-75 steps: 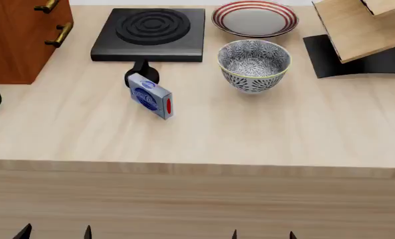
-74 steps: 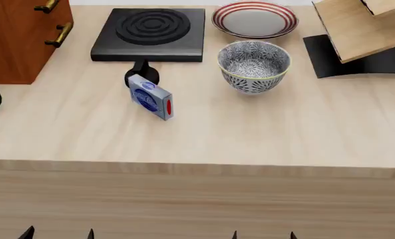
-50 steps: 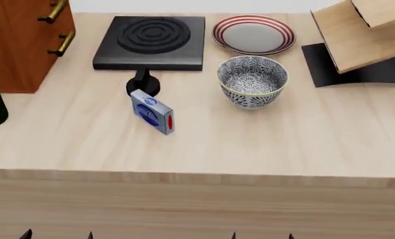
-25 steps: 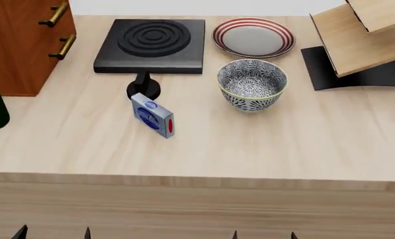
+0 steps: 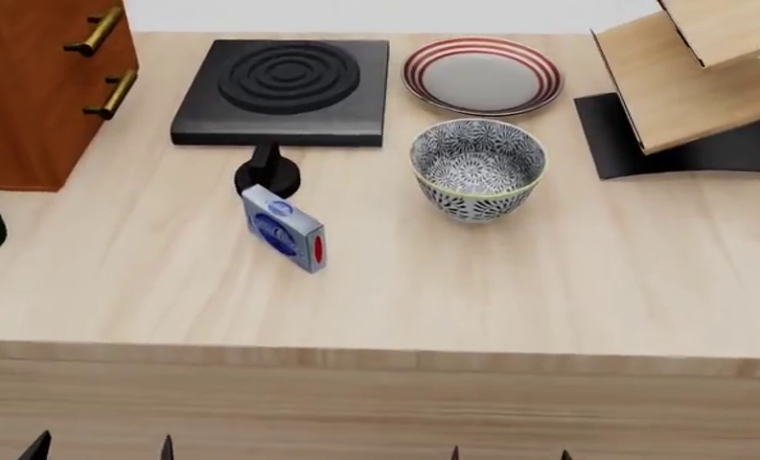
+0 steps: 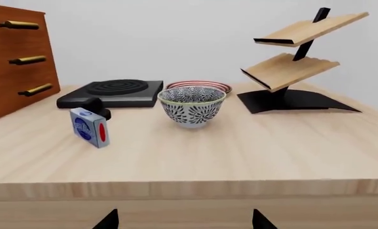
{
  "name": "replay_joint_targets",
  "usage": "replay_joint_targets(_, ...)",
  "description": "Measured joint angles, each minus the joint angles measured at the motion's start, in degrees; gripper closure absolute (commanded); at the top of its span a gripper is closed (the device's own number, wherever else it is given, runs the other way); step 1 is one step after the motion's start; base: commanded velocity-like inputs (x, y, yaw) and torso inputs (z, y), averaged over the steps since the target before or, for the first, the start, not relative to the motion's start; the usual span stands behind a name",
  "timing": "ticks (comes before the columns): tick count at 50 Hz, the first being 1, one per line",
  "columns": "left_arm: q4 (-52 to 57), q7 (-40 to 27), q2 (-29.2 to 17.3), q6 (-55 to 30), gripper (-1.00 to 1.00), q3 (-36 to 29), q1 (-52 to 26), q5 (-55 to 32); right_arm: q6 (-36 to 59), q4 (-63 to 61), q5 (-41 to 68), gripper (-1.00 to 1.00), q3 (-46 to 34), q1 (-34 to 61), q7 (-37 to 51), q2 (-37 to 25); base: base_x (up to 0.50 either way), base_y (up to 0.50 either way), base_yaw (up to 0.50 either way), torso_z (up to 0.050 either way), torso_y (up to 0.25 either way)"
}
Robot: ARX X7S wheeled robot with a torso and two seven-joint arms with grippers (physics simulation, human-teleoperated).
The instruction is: Pick up the cream cheese and put it in the bowl.
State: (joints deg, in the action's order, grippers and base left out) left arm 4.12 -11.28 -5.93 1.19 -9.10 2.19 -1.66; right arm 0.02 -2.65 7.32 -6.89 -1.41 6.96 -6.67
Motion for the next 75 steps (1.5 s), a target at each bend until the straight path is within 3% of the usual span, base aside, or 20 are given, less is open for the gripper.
replay_joint_targets(38,-1.8,-3.1,-1.7,2.4,-1.0,-2.1,-0.6,-0.6,-1.5,2.3,0.3,-1.0,-2.2,0.8,2.2,-1.6,0.28,-0.05,0.0,0.0,0.0)
replay_joint_targets(51,-7.2,-4.1,-1.8,7.5,-1.0,-2.7,-1.3,-0.4,-1.8,2.6,0.4,-1.0,-2.7,0.9,2.9,-2.0,0.3,0.05,0.0,0.0,0.0)
replay_joint_targets(75,-3.5,-5.7,-3.0,4.8,-1.0,-3.5,-1.0,-0.6,-1.1,2.7,0.0,-1.0,-4.2,1.4,4.2,-2.7,0.21,0.08,0.0,0.0,0.0)
